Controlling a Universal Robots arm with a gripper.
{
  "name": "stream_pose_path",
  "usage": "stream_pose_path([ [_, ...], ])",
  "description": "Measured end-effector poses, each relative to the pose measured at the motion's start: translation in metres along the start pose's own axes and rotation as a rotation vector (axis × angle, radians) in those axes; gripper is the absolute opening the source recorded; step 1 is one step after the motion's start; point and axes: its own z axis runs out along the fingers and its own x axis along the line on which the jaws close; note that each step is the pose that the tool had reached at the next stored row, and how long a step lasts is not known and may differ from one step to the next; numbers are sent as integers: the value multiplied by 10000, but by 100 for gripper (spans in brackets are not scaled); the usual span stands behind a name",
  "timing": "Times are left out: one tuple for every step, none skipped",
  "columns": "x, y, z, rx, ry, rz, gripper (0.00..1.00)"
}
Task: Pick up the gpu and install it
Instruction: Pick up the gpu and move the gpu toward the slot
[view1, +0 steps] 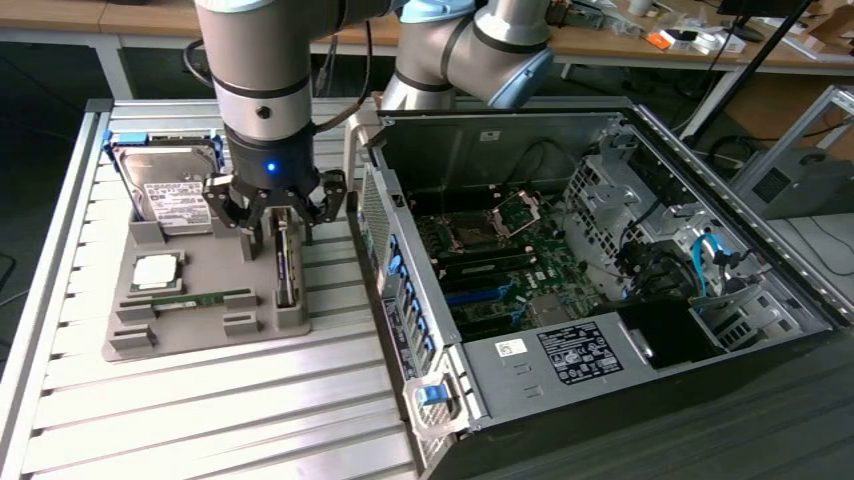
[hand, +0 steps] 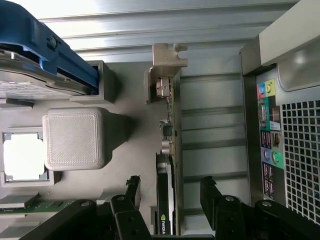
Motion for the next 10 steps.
stream_pose_path([
  [0, 0, 8, 0, 0, 0, 60],
  [0, -1, 17, 0, 0, 0, 60],
  [1, -1, 25, 0, 0, 0, 60],
  [1, -1, 31, 0, 0, 0, 60],
  [1, -2, 31, 2, 2, 0, 60],
  [1, -2, 31, 1, 2, 0, 60],
  [1, -2, 32, 1, 2, 0, 60],
  [1, -1, 32, 0, 1, 0, 60],
  [1, -1, 32, -1, 1, 1, 60],
  [1, -1, 33, -1, 0, 0, 60],
])
